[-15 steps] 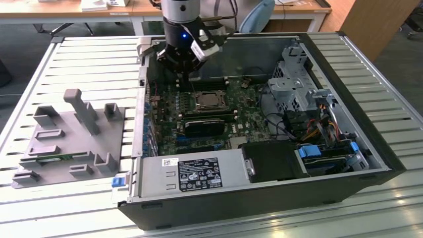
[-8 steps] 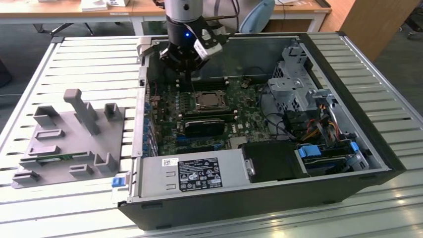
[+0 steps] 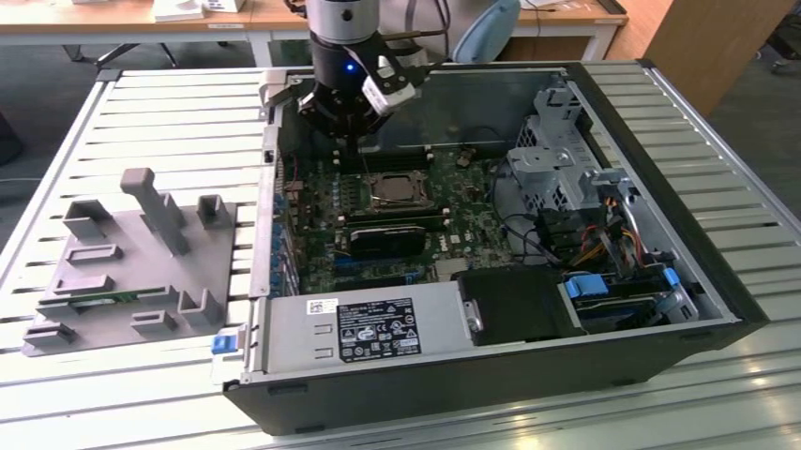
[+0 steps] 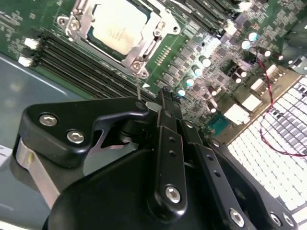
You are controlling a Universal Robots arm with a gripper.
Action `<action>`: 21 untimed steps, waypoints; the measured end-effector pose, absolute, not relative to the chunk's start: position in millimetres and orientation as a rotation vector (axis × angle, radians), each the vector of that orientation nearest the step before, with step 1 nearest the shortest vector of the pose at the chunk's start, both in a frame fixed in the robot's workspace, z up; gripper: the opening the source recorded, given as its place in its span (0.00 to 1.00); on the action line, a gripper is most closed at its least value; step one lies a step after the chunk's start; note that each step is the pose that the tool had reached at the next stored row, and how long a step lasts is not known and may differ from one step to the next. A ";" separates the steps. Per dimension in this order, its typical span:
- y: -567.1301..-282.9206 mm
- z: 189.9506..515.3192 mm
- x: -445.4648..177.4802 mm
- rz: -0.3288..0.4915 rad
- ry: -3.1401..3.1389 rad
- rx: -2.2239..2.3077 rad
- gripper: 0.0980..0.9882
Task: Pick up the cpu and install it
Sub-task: 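Install the first cpu locking lever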
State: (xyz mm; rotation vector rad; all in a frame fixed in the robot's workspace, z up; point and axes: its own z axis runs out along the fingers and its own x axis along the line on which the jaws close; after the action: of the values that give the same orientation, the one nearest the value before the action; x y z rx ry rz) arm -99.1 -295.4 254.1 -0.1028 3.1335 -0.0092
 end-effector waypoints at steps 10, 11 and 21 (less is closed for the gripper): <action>-292.2 253.6 -100.5 -0.009 3.133 -0.103 0.01; -292.0 253.5 -100.0 -0.009 3.133 -0.103 0.01; -291.9 253.5 -89.1 -0.009 3.134 -0.103 0.01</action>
State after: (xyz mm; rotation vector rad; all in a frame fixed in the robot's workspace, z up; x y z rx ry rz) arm -89.1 -291.9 253.5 -0.1027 3.1336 -0.0091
